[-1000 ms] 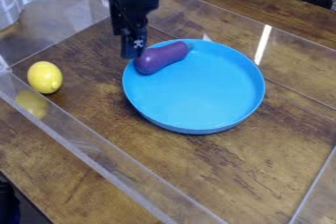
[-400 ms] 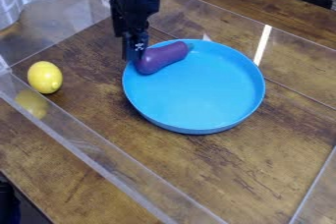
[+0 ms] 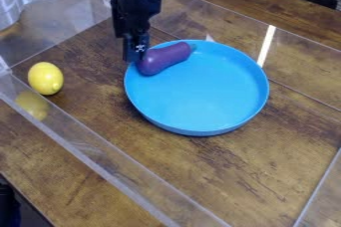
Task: Remove the purple eggplant from the blue tray and put it on the table
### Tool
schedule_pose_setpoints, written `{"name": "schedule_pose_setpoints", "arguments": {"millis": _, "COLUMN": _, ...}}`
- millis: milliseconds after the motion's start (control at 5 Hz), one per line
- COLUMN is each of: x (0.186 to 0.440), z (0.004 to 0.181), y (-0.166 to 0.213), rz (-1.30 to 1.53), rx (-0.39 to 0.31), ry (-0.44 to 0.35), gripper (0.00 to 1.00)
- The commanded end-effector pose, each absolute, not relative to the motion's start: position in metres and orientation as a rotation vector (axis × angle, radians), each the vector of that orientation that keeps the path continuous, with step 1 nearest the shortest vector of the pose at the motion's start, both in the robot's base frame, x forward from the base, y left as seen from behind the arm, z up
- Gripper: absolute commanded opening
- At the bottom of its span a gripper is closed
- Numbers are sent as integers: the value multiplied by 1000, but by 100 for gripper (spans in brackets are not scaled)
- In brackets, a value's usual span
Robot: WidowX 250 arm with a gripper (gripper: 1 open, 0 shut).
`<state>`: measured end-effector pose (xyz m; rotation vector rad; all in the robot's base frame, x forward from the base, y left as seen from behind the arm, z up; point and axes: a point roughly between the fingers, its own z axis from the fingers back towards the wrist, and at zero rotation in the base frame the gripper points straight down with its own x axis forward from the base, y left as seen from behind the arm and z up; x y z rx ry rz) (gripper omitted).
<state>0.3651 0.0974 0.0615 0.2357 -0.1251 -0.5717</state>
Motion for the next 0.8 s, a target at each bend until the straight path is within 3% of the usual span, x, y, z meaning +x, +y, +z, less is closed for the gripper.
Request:
{"name": "schedule_pose_setpoints", "arguments": {"millis": 0, "x": 369, "z": 65, "y": 100, "rz": -556, "rx": 245, "ry": -146, "gripper": 100}}
{"name": "schedule_pose_setpoints", "arguments": {"millis": 600, "x": 365, "z": 61, "y": 111, "rz": -498, "rx": 255, "ry": -109, "gripper": 100}}
